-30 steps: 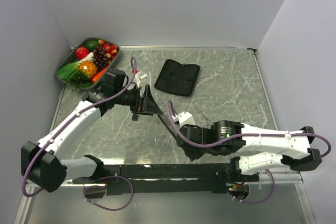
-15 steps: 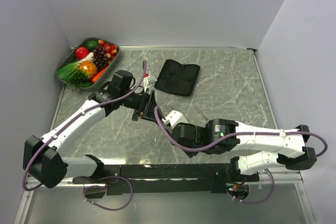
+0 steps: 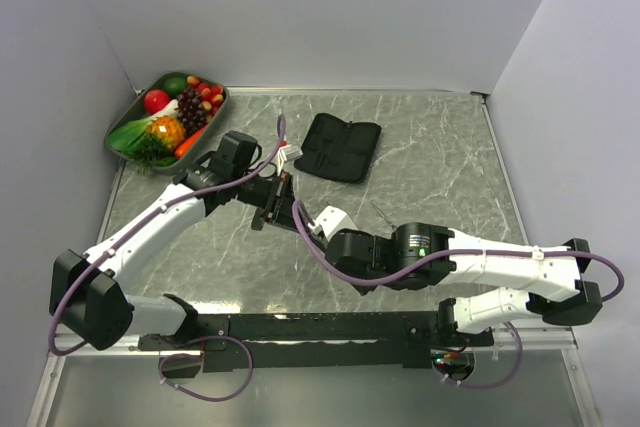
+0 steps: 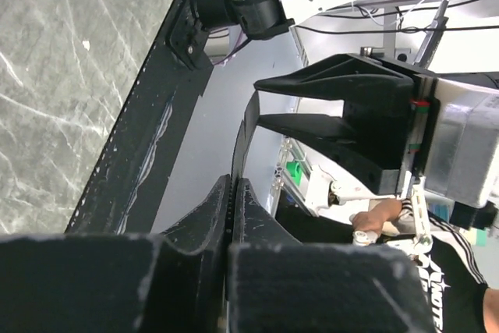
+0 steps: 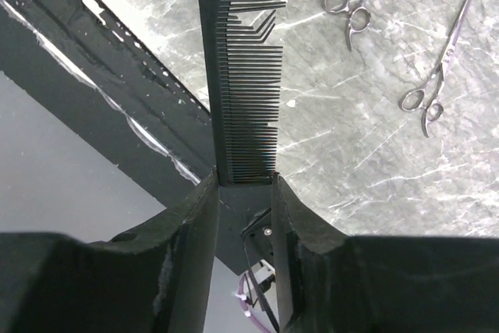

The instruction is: Sort the hair-cutting tools

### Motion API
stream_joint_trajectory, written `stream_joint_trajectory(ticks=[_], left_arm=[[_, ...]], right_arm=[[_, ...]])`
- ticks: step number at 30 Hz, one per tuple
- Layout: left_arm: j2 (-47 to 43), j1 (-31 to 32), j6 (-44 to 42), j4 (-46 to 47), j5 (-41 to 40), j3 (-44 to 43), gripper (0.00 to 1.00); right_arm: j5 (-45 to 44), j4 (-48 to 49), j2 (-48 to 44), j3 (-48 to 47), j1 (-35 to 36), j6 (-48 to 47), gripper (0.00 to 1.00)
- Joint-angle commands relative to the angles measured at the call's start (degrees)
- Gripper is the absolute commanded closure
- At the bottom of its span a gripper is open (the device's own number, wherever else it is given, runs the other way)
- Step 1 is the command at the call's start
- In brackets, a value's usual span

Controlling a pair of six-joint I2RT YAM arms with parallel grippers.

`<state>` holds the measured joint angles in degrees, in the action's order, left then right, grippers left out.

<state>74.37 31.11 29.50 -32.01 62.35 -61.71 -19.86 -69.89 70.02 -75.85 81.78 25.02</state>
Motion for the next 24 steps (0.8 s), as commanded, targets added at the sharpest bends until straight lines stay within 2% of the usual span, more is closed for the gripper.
stream_joint_trajectory(ticks=[1,2,5,7,8,13,16,17,21,22,24], left_arm=[[-0.01,0.35,-1.73,0.36,-0.99,-4.02,0.99],[-0.19,0.35,-1.37,0.98,-1.35,-4.12,0.99],[-2.29,0.35,1.52,5.8,-3.72,-3.33,0.99],[-4.4,0.26,5.46,9.31,-6.43,-2.28,0.99],[-4.93,0.18,6.79,12.55,-8.88,-1.23,0.99],[-7.74,-1.05,17.6,23.82,-14.79,4.04,0.99],[-9.94,-2.02,23.57,34.17,-16.47,8.7,0.99],[-11.25,-2.54,27.51,41.08,-16.9,10.54,0.99],[-12.75,-4.13,36.5,55.61,-16.2,19.24,0.99],[-13.1,-4.3,37.47,57.3,-16.38,20.13,0.99],[-13.81,-4.92,39.23,59.95,-16.29,21.36,0.99]], right_arm=[[0.16,1.06,-3.29,-1.32,-3.62,0.12,0.58],[0.87,2.46,-4.27,-0.97,-5.03,0.9,0.47],[4.82,5.72,-8.84,-0.09,-14.69,0.83,0.34],[6.14,8.27,-10.77,-0.26,-19.96,0.82,0.32],[8.06,9.23,-11.13,-0.52,-25.56,0.91,0.3],[15.54,19.23,-11.05,-0.09,-36.68,3.37,0.28],[22.74,27.24,-12.36,3.59,-42.74,7.58,0.28],[27.02,29.52,-13.15,7.09,-45.63,9.94,0.29],[36.97,46.48,-20.51,18.26,-50.82,15.31,0.29],[37.69,51.99,-21.75,22.11,-51.36,17.24,0.3],[38.48,54.85,-23.95,24.95,-52.85,18.05,0.31]])
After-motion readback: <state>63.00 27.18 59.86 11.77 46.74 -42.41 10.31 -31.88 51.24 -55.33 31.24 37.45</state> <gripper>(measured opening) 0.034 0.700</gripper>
